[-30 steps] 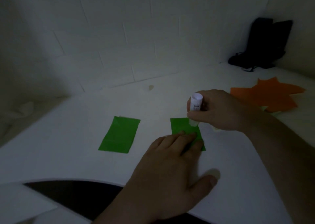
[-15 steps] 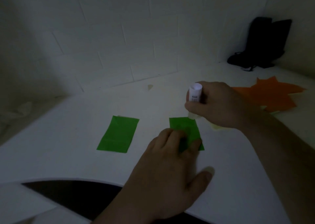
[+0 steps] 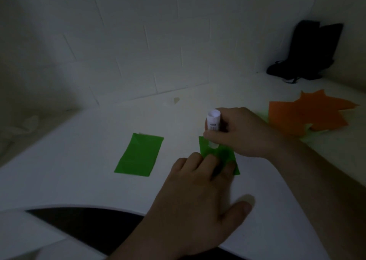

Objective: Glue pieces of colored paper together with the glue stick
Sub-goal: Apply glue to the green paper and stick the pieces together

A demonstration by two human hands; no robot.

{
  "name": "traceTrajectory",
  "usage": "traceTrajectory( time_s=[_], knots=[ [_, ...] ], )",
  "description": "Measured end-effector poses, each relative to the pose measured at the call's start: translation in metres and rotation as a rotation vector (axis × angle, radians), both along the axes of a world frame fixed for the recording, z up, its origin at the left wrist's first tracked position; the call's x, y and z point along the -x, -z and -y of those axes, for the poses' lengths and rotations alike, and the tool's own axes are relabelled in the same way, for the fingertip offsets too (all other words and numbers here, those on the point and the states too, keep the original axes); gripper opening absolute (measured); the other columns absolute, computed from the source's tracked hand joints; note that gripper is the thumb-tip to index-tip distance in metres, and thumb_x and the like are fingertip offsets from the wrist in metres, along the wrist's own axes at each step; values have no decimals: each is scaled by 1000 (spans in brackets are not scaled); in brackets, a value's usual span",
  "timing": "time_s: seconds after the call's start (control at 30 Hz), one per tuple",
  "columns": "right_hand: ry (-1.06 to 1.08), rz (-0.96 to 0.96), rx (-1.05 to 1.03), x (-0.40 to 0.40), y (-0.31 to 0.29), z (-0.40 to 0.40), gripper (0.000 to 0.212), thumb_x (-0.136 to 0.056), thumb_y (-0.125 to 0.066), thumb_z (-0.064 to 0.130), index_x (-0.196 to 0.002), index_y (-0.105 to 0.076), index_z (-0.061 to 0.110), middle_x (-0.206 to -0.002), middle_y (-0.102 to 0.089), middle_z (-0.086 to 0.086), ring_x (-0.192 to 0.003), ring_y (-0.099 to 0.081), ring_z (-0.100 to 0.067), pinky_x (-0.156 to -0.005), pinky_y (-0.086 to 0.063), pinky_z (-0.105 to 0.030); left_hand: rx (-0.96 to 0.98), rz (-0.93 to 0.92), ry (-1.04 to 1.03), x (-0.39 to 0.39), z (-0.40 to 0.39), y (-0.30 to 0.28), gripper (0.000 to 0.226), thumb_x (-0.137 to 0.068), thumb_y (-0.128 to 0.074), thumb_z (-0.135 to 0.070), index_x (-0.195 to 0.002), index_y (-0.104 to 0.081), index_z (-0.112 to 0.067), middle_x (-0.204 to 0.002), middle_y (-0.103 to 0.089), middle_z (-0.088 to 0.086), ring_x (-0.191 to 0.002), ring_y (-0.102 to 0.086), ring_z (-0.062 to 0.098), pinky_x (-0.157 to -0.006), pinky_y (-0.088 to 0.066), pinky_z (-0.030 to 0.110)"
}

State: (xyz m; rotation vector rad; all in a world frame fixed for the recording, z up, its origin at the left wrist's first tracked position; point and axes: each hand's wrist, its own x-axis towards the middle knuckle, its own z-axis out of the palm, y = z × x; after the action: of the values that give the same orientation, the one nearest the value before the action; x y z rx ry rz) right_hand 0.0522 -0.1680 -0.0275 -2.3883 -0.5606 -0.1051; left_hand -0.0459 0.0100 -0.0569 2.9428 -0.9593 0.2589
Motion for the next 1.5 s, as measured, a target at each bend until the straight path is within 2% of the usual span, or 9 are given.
traceTrajectory(
  time_s=[0.17,0.27,0.47,0.7,0.8,0.87,0.97,1.3,1.5],
  knots=[
    [-3,-10,-30,-2,4,-5,10,-91,-69,43,-88,-62,37,-83,-68,9,-74,-63,-3,-68,-50,-31,2,-4,3,0,0,0,70,-98,-19,-76,-150,-40,-33,-125,-47,-8,-105,-39,19,-92,-37,41],
    [-10,-1,-36,-1,4,-9,20,-92,-70,43,-82,-53,49,-79,-64,16,-73,-60,6,-65,-42,-23,7,-2,0,0,0,0,71,-98,-18,-76,-150,-39,-33,-125,-46,-9,-105,-38,18,-92,-36,40],
    [-8,-14,-34,-1,6,-16,14,-92,-68,45,-96,-64,32,-89,-70,9,-79,-65,-6,-79,-57,-39,-3,-15,1,0,1,-1,72,-98,-16,-77,-152,-34,-34,-130,-42,-9,-109,-37,18,-97,-36,41],
    [7,-35,-152,-5,7,-22,13,-93,-68,45,-98,-67,34,-94,-72,14,-87,-66,1,-82,-55,-32,2,-32,15,0,1,0,72,-98,-17,-76,-154,-36,-34,-152,-36,-9,-117,-39,18,-99,-35,40],
    [87,-9,-264,-8,0,-13,16,-94,-68,44,-101,-71,29,-94,-74,11,-88,-69,-5,-85,-58,-41,16,-44,-30,0,2,1,74,-98,-15,-76,-155,-37,-34,-160,-36,-6,-128,-40,22,-102,-35,42],
    [140,32,-274,-10,-2,-4,17,-94,-68,44,-98,-72,28,-91,-74,8,-85,-69,-9,-85,-57,-43,29,-57,-79,0,3,1,77,-97,-13,-77,-158,-33,-33,-165,-31,-5,-140,-34,24,-109,-31,43],
    [175,73,-207,-11,-1,7,15,-94,-68,42,-95,-71,27,-86,-73,8,-78,-66,-4,-76,-55,-36,35,-59,-98,0,4,1,80,-96,-10,-77,-161,-25,-33,-169,-22,-6,-147,-23,22,-115,-24,43],
    [40,2,-97,-7,6,-7,13,-93,-69,42,-93,-66,29,-86,-71,11,-79,-66,-1,-75,-54,-31,49,-24,-43,-1,1,5,69,-100,-19,-72,-156,-37,-34,-161,-40,-11,-126,-45,25,-100,-39,45],
    [6,-12,-41,-7,6,-8,16,-91,-65,48,-90,-62,31,-90,-71,7,-83,-67,-10,-83,-56,-44,43,-21,-32,-1,2,6,72,-100,-17,-73,-157,-36,-33,-161,-39,-13,-124,-43,28,-102,-38,46]
  ],
)
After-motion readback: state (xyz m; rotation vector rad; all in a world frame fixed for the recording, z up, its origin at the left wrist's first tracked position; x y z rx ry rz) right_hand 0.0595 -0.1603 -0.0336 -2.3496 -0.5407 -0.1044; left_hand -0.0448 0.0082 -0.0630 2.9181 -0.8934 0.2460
